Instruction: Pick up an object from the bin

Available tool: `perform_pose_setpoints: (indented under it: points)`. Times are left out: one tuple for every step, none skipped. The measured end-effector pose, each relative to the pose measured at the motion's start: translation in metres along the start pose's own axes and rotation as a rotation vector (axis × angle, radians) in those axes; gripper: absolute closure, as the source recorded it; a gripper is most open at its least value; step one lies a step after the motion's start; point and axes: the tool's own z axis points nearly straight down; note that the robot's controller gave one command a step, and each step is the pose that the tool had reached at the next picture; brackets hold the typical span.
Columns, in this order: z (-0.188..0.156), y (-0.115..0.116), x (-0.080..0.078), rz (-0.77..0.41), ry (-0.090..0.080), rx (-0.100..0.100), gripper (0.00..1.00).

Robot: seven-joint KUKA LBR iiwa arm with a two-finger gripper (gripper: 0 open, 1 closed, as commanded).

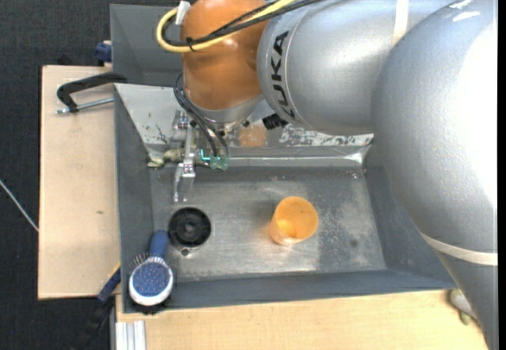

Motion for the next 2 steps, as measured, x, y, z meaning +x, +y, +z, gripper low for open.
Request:
perform_pose_setpoints:
  points:
    - [0.1043, -0.0154, 0.102, 0.083, -0.013, -0.005, 0.0]
    - [0.1005, -0.0153, 0.0977, 0.085, -0.021, -0.008, 1.0]
